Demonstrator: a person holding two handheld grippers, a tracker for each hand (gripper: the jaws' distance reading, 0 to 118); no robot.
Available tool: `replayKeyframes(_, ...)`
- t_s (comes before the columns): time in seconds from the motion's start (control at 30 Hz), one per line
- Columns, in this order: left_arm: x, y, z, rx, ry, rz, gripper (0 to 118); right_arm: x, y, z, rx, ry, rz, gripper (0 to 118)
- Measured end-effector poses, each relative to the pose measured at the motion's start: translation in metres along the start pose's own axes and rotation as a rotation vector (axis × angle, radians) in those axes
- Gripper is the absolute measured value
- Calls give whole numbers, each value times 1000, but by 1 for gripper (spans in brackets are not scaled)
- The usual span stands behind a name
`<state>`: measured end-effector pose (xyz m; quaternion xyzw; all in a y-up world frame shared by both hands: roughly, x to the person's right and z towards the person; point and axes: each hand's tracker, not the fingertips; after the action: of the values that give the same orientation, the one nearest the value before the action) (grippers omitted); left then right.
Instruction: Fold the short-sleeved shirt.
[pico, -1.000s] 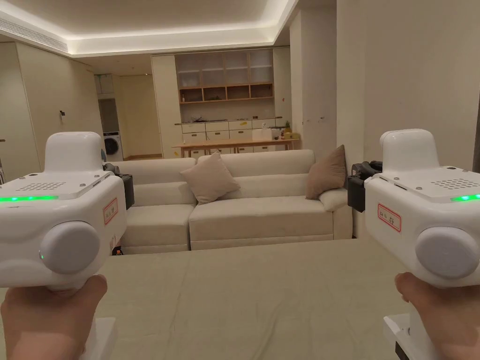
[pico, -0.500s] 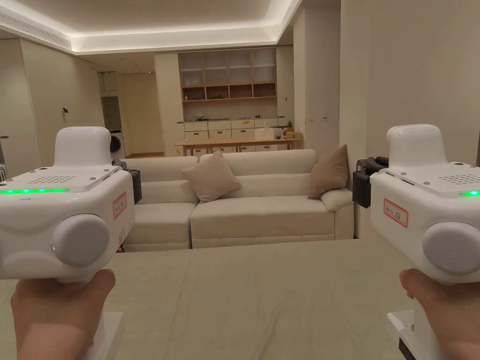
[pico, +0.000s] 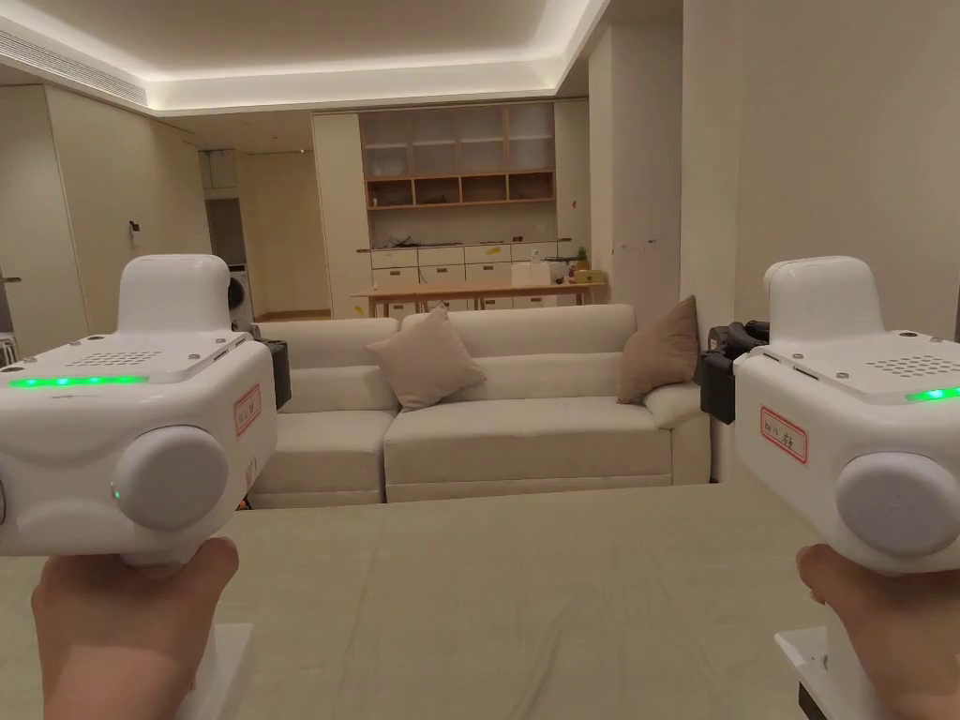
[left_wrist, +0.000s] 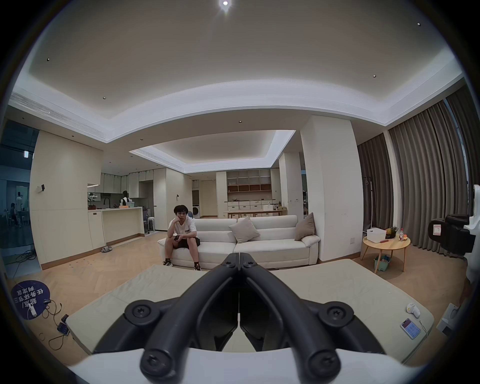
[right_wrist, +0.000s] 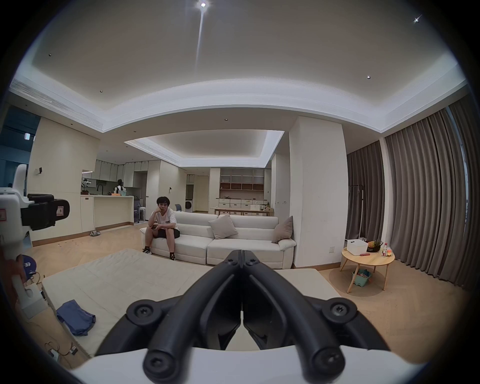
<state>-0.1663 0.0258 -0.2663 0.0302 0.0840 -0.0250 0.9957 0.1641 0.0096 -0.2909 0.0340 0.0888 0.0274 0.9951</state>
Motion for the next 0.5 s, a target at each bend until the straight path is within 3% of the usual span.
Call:
replayKeyframes(0.27, 1, -1, 0, -1, -9, -6, 0, -1, 0, 0, 14, -7, -1, 0)
replayKeyframes(0.3, 1, -1, 0, -3, -4, 0, 0, -1, 0, -1, 9, -7, 6, 9)
replayKeyframes(0.33, -1, 0, 0, -1, 4, -3, 8, 0, 0, -1, 7, -9, 9, 29)
replayKeyframes(0.37, -2, 0, 0, 0, 13, -5, 41, 0, 0, -2, 3, -5, 15, 64)
replayKeyframes(0.4, -3, 1, -1, -8, 26, -2, 78, 1, 0, -4, -2, -8, 15, 84)
replayKeyframes(0.43, -3, 2, -3, -21, 28, 2, 106, 1, -1, -4, -5, -17, 16, 94)
replayKeyframes(0.47, -3, 1, -5, -25, 21, 6, 118, 0, -1, -5, -13, -24, 19, 110)
replayKeyframes(0.5, -2, 0, -5, 15, -28, 13, 118, 0, -1, -6, -20, -25, 17, 118)
